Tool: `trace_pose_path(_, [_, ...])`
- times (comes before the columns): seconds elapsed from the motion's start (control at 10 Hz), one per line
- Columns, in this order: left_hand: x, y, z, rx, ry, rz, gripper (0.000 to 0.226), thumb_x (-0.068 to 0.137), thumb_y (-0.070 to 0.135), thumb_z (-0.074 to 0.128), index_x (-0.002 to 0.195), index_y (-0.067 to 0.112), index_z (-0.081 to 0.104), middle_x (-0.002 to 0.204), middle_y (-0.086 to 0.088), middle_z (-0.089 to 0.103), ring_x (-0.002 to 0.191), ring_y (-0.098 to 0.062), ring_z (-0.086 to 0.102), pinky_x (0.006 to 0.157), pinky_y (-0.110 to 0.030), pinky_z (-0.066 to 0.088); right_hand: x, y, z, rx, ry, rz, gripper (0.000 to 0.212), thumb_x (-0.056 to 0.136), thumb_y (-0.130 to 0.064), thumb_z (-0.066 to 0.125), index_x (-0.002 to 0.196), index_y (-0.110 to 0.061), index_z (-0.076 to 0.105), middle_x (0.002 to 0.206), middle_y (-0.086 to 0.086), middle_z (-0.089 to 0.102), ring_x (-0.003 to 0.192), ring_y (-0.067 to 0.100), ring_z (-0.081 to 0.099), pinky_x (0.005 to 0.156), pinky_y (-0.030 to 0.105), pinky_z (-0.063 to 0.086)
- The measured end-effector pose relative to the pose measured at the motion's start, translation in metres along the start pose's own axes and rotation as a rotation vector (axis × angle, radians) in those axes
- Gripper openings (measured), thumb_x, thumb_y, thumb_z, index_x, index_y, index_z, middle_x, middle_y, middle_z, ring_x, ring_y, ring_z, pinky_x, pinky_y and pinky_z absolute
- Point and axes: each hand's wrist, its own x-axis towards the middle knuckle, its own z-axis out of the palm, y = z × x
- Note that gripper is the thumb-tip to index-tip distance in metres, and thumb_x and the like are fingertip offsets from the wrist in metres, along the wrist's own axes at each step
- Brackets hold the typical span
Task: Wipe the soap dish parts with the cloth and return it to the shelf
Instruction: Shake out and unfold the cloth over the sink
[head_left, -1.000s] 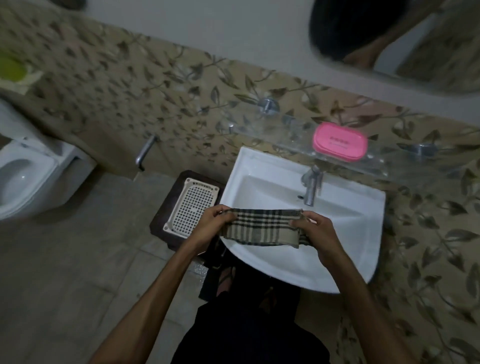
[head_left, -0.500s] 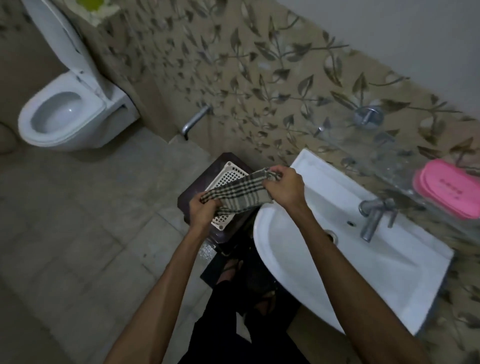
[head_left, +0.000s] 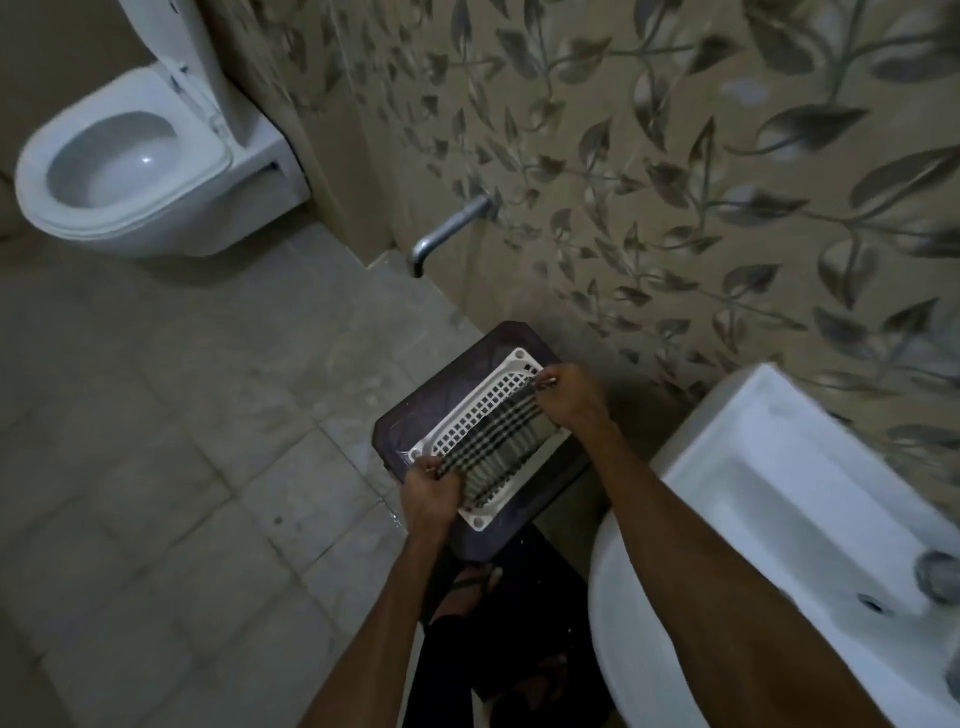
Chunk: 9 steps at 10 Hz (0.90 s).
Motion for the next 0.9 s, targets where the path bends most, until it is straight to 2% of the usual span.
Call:
trace_pose_path(0.1, [0.007,-0.003,0.002,0.211,-0.113,0.087,0.060,0.078,0.031,0.061,0.131,0.004,0.056,0.121,-0.024,0.070,0.114,-0.042,0.066,0.094,-0.044,0.051,0.017,0.009,0.012,-0.075,-0.044,-0.028,0.036,0.096,-0.021,0.069,0.130,-0.010,0.070,0.126,0.020,0.074,0.121,0.041,0.066,0.102,0.043,0.053])
trace_pose_path(0.2, [0.008,-0.010,0.000,0.369,-0.095,0.206,0.053,0.088,0.019,0.070,0.137,0.003,0.057,0.132,-0.023,0.065,0.121,-0.041,0.063,0.098,-0.045,0.051,0.015,0.020,0.021,-0.104,-0.019,-0.012,0.029,0.097,-0.021,0.066,0.120,-0.003,0.068,0.118,0.023,0.074,0.114,0.043,0.067,0.096,0.044,0.052])
trace_pose_path(0.3, [0.008,-0.013,0.003,0.566,-0.133,0.401,0.044,0.091,0.018,0.068,0.133,0.005,0.063,0.135,-0.018,0.062,0.121,-0.038,0.062,0.096,-0.045,0.052,0.009,0.031,0.029,-0.174,-0.155,-0.006,0.044,0.099,-0.016,0.064,0.142,-0.004,0.060,0.135,0.023,0.067,0.128,0.041,0.062,0.105,0.044,0.051])
trace_pose_path(0.4, [0.016,-0.014,0.016,0.911,-0.284,0.631,0.051,0.088,0.015,0.061,0.138,0.010,0.059,0.145,-0.011,0.054,0.130,-0.033,0.055,0.101,-0.040,0.048,0.010,0.034,0.039,-0.239,-0.304,-0.027,0.046,0.098,-0.011,0.063,0.143,-0.003,0.057,0.141,0.023,0.062,0.132,0.040,0.058,0.106,0.042,0.051])
trace_pose_path(0.5, [0.025,-0.017,0.028,1.272,-0.361,0.754,0.055,0.097,0.031,0.050,0.150,0.018,0.044,0.156,-0.007,0.044,0.145,-0.027,0.039,0.116,-0.040,0.034,0.010,0.029,0.044,-0.263,-0.404,0.009,0.048,0.100,-0.016,0.063,0.145,-0.004,0.051,0.144,0.025,0.058,0.133,0.041,0.057,0.108,0.044,0.051])
trace_pose_path(0.6, [0.029,-0.023,0.032,1.448,-0.356,0.720,0.056,0.105,0.042,0.040,0.156,0.019,0.036,0.163,-0.008,0.037,0.152,-0.028,0.031,0.121,-0.046,0.028,0.003,0.023,0.040,-0.220,-0.409,0.023,0.040,0.102,-0.016,0.061,0.139,0.000,0.057,0.137,0.024,0.063,0.127,0.040,0.060,0.101,0.040,0.051])
trace_pose_path(0.7, [0.020,-0.016,0.028,1.464,-0.363,0.702,0.054,0.105,0.042,0.041,0.152,0.017,0.043,0.159,-0.009,0.043,0.148,-0.028,0.038,0.118,-0.045,0.031,-0.017,0.014,0.027,-0.179,-0.239,0.016,0.022,0.096,-0.010,0.062,0.075,-0.007,0.061,0.079,0.011,0.062,0.086,0.033,0.063,0.078,0.034,0.047])
trace_pose_path(0.8, [0.000,0.004,0.021,1.367,-0.356,0.721,0.044,0.103,0.037,0.046,0.140,0.014,0.056,0.146,-0.010,0.056,0.134,-0.029,0.053,0.111,-0.040,0.038,-0.046,0.009,0.005,-0.086,0.008,-0.037,0.021,0.089,-0.005,0.061,0.069,-0.005,0.068,0.076,0.011,0.071,0.077,0.031,0.068,0.080,0.038,0.059])
trace_pose_path(0.9, [-0.030,0.041,0.021,1.170,-0.297,0.817,0.036,0.102,0.026,0.047,0.130,0.010,0.064,0.132,-0.014,0.066,0.115,-0.035,0.064,0.100,-0.040,0.049,-0.079,0.012,-0.013,0.093,0.167,-0.046,0.022,0.080,0.000,0.061,0.081,-0.004,0.082,0.084,0.015,0.080,0.084,0.032,0.075,0.081,0.044,0.064])
